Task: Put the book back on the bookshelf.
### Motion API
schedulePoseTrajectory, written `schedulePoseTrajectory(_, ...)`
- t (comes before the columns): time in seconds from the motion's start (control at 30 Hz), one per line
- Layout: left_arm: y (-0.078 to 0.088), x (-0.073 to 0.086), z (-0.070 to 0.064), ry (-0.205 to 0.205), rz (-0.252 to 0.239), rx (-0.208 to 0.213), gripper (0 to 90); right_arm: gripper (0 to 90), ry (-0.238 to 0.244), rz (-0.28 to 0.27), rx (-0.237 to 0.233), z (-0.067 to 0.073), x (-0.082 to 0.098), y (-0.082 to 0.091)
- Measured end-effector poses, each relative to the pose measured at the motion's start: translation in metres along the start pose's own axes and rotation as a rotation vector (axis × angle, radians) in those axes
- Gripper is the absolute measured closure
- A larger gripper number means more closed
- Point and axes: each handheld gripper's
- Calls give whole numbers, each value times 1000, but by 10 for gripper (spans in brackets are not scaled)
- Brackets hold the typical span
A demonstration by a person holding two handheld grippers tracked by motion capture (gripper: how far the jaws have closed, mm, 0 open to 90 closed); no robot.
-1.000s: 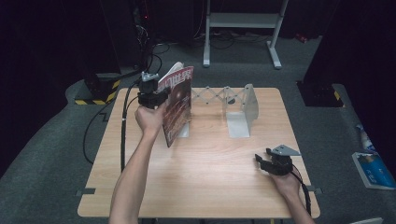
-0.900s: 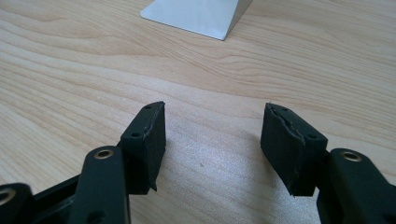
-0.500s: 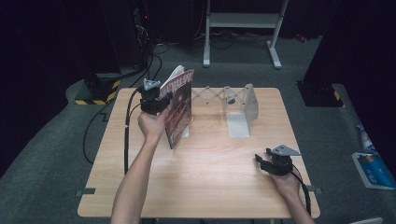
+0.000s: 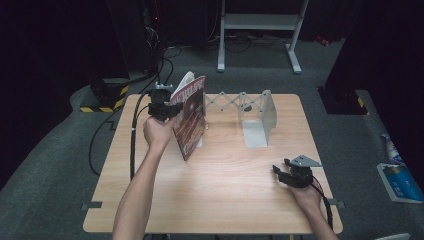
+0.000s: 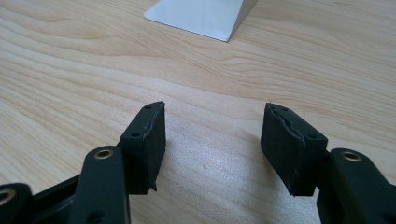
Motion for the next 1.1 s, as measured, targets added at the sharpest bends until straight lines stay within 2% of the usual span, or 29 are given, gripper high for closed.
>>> schedulePoseTrajectory(0.13,1,0,3,13,10,7,832,404,4,-2,-1,0,0,0)
schedulePoseTrajectory(0.2,2,0,2,24,-9,4,836,404,0,0,0,0,0,0)
schedulePoseTrajectory(0.4,2,7,1,17,-78,0,840,405,-2,-2,-1,0,0,0)
schedulePoseTrajectory(0.53,0,10,6,42,-98,1,839,404,-1,-2,2,0,0,0)
schedulePoseTrajectory(0.93,-5,13,8,83,-140,3,835,404,5,-6,0,0,1,0)
schedulePoseTrajectory(1.1,-6,15,14,101,-143,7,832,403,-5,-4,1,1,1,0)
Point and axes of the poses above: each handheld gripper's, and its own axes: y roughly backward along the jaws, x roughly out of its underside, z roughly to its left, and after that the axes turned 4 degrees about -z, right-handed
